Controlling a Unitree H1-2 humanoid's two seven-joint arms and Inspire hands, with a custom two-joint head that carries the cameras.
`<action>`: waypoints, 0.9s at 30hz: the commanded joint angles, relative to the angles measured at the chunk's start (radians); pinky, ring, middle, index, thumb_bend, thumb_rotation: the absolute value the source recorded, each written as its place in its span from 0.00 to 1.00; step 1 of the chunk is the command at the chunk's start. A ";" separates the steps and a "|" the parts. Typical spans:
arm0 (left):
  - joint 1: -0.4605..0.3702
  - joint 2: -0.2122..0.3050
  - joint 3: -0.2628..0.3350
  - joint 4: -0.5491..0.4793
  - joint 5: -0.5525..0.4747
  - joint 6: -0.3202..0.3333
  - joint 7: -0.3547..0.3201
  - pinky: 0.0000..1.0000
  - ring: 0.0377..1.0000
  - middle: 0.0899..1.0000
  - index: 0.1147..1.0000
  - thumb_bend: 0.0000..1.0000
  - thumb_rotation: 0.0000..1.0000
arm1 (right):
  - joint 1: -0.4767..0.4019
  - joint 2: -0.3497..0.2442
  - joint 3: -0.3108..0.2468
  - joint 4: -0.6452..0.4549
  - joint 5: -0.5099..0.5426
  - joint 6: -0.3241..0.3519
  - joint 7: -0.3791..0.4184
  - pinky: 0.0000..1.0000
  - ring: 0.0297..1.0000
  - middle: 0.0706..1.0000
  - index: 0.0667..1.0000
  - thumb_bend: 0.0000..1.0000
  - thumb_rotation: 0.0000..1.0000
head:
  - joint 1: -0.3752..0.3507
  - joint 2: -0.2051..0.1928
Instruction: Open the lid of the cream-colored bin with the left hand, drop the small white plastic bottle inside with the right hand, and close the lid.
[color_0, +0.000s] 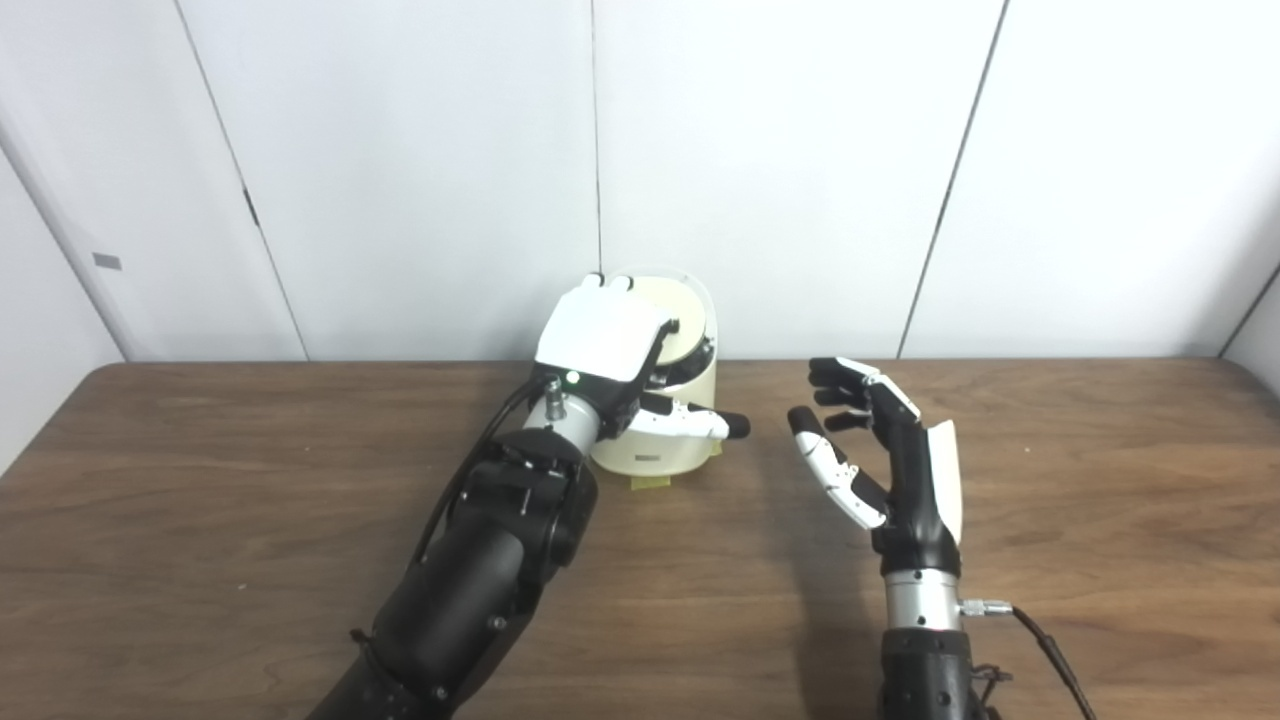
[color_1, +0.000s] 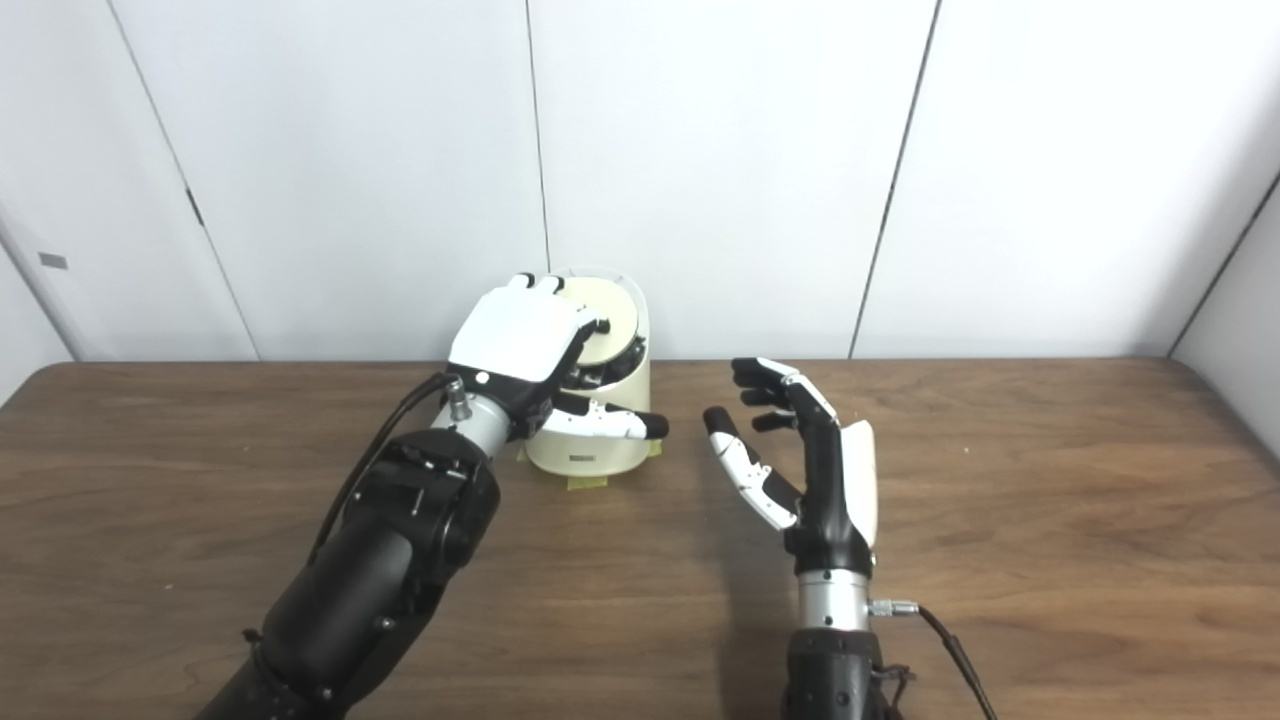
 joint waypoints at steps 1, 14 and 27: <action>-0.004 -0.005 0.001 -0.017 0.004 -0.006 -0.006 1.00 0.98 0.84 0.82 0.95 1.00 | -0.042 0.002 0.003 -0.022 -0.005 -0.021 -0.011 0.54 0.64 0.66 0.66 0.25 0.55 | -0.001 0.000; 0.017 -0.001 0.000 -0.027 0.025 -0.013 -0.034 1.00 0.99 0.85 0.83 0.95 1.00 | -0.051 0.005 0.005 -0.002 0.006 -0.044 -0.020 0.54 0.64 0.66 0.66 0.26 0.54 | -0.001 -0.003; 0.028 0.018 -0.013 0.053 0.047 -0.043 -0.054 1.00 0.97 0.84 0.82 0.99 0.99 | -0.048 0.009 0.003 -0.017 0.016 -0.028 -0.011 0.55 0.65 0.66 0.66 0.25 0.51 | -0.006 0.000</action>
